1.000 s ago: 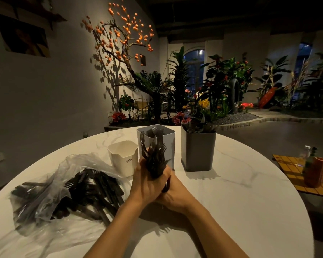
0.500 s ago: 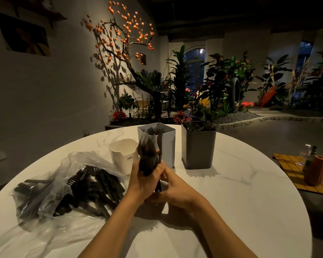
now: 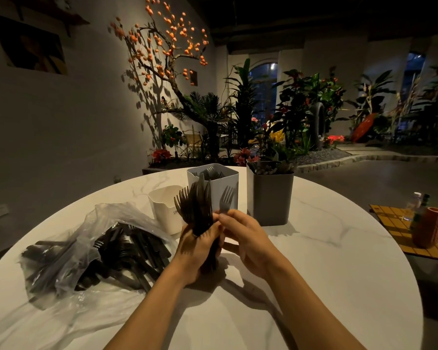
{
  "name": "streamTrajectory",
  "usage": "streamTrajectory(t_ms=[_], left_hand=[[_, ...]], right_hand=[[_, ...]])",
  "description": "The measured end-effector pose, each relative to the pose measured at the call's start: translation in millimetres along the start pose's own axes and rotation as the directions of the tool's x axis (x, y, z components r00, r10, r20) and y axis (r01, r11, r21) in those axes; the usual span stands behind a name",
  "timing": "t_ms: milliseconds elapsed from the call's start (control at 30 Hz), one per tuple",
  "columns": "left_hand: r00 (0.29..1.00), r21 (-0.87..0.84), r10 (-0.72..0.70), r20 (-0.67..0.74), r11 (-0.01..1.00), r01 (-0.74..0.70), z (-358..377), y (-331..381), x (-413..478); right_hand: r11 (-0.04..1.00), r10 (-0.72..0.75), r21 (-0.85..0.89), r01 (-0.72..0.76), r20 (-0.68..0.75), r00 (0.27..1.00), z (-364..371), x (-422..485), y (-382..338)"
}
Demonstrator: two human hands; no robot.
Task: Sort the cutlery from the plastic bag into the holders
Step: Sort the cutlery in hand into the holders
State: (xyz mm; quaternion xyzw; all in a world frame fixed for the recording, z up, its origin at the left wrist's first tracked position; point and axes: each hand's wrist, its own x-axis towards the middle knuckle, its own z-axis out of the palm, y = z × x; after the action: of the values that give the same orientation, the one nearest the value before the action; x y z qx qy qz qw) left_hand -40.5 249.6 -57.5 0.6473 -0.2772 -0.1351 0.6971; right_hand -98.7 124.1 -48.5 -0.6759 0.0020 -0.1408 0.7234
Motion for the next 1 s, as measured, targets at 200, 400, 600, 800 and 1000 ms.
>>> streamTrajectory(t_ms=[200, 400, 600, 800, 1000], left_hand=[[0.969, -0.213, -0.208, 0.132, 0.949, 0.232, -3, 2, -4], [0.928, -0.289, -0.246, 0.281, 0.9, 0.326, -4, 2, -6], [0.895, -0.318, -0.21, 0.393, 0.882, 0.347, -8, -5, -5], [0.893, -0.351, -0.251, 0.374, 0.853, 0.387, -6, -1, -8], [0.901, -0.354, -0.309, 0.306, 0.841, 0.409, 0, 1, -12]], right_hand=[[0.999, -0.035, 0.008, 0.037, -0.15, 0.988, 3, 0, 1], [0.98, -0.132, -0.173, 0.092, -0.234, 0.963, 3, -1, -2], [0.985, 0.099, -0.141, -0.096, 0.019, 0.995, 9, -4, 2], [0.999, 0.037, -0.027, -0.039, -0.077, 0.996, 6, -4, 0], [0.995, -0.081, -0.076, 0.062, -0.288, 0.954, 5, 2, 2]])
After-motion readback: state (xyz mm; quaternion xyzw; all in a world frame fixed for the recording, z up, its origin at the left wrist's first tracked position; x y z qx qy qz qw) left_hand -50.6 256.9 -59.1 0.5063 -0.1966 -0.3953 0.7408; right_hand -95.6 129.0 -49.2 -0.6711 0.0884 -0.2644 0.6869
